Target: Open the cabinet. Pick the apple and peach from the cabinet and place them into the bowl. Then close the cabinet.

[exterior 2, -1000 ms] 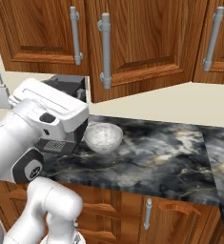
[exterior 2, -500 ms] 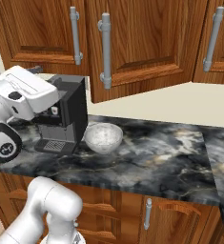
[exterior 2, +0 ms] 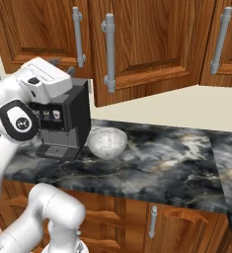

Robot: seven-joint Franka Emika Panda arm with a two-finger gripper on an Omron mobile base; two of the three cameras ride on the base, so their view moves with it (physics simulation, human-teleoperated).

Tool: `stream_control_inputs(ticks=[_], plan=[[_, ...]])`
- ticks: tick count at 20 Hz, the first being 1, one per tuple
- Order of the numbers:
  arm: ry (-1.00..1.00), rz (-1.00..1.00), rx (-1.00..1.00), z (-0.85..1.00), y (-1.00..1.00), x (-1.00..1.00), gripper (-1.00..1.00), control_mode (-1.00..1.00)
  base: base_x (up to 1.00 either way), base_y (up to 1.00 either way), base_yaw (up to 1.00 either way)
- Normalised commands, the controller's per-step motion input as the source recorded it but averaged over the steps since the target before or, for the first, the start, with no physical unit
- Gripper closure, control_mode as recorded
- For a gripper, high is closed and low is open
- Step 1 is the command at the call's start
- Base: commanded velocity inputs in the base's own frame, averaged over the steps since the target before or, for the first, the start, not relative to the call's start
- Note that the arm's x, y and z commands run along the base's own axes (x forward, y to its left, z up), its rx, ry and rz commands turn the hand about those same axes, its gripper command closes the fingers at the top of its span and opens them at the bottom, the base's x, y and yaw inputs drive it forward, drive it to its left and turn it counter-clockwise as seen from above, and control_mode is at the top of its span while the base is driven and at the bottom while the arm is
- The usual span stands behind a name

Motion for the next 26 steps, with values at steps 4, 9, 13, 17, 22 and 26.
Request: stream_control_inputs(ticks=[4,9,13,17,22,26], plan=[[0.0,-0.29,0.0,0.0,-0.02,0.69,-1.0,-1.0,0.0,0.0,0.0],[0.01,-0.32,0.01,0.0,-0.25,0.46,-1.0,-1.0,0.0,0.0,0.0],[0.09,-0.3,0.12,0.0,-0.67,0.1,-1.0,-1.0,0.0,0.0,0.0],[0.03,-0.15,0.17,0.0,-0.88,0.0,-1.0,-1.0,0.0,0.0,0.0],[0.0,-0.1,0.19,0.0,-0.96,-0.15,-1.0,-1.0,0.0,0.0,0.0],[0.0,-0.11,0.21,0.0,-1.0,-0.26,-1.0,-1.0,0.0,0.0,0.0]])
